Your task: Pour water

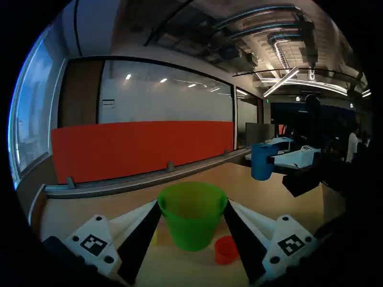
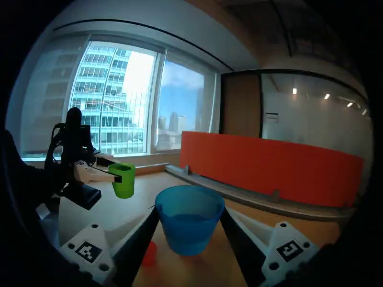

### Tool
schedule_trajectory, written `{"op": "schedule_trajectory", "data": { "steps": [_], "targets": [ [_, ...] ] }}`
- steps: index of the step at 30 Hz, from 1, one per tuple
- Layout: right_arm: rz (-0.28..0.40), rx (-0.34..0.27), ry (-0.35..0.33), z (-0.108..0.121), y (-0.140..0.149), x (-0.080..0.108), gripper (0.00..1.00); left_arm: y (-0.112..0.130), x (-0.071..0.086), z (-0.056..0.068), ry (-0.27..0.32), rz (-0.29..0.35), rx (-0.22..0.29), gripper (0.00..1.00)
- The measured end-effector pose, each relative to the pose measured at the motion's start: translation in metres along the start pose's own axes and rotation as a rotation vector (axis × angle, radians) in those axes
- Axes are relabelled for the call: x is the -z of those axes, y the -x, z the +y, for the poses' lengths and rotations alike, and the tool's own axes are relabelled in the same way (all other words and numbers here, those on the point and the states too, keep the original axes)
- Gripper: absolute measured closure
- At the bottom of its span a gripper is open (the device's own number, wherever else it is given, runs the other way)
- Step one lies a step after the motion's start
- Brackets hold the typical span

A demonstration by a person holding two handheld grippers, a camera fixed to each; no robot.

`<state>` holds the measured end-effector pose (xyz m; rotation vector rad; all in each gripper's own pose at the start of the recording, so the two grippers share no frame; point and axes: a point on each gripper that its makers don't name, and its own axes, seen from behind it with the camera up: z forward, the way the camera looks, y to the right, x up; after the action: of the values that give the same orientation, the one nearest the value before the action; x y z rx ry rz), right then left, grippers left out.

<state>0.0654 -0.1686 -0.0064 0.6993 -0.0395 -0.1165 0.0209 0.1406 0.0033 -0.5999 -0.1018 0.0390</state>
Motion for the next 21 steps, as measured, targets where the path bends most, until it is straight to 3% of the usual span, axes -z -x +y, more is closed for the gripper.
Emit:
{"op": "schedule_trajectory", "data": {
  "steps": [21],
  "targets": [
    [-0.002, 0.111, -0.023, -0.006, -0.011, -0.002, 0.1, 0.003, 0.001, 0.018, 0.031, 0.003, -0.024, 0.12]
  ]
}}
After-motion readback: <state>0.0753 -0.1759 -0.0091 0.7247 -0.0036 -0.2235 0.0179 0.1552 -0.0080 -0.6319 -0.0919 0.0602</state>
